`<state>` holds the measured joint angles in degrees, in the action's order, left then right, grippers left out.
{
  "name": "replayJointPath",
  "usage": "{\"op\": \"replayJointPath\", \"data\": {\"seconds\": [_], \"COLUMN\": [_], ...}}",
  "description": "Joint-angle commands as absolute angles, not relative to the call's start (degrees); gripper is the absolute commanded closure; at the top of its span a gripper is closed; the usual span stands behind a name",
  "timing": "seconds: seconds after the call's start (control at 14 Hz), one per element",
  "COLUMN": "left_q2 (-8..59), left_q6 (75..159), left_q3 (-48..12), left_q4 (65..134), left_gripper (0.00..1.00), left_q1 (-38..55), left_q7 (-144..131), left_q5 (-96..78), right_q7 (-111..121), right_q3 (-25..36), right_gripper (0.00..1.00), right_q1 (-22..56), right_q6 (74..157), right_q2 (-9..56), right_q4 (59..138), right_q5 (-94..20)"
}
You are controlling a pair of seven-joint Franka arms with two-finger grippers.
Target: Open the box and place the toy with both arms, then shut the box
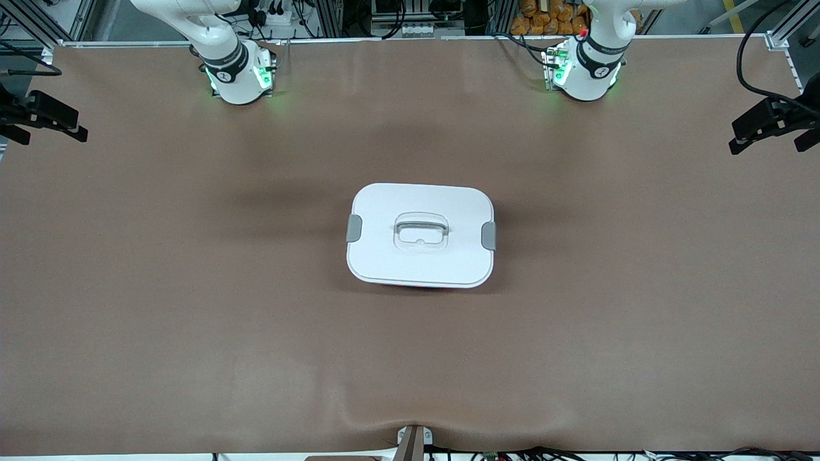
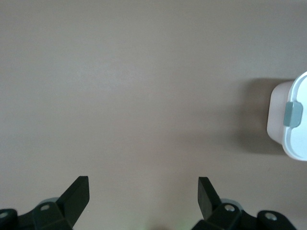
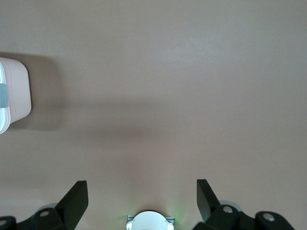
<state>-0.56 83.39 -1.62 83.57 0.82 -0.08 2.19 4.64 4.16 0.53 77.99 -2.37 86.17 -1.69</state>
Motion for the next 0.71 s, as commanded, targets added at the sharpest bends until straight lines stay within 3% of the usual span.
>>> {"op": "replayJointPath", "data": {"seconds": [0.0, 0.64], "left_q2": [-0.79, 0.44], "left_q6": [83.50, 84.38], "left_q3": [-1.76, -1.76], "left_q4": [84.02, 83.94], "left_gripper": [0.00, 0.00], "left_q1": [0.53, 0.62], "left_q7": [2.28, 2.55], "left_q5": [1.58, 1.49], "right_q7": [4.04, 4.04], "right_q3": [3.16, 3.08], "right_gripper": [0.00, 0.00], "right_q1": [-0.53, -0.44], "right_q6": [77.87, 78.92], "right_q2": [-3.08, -2.99], "right_q4": [86.31, 86.48], "right_q5": [-1.05, -1.32]}}
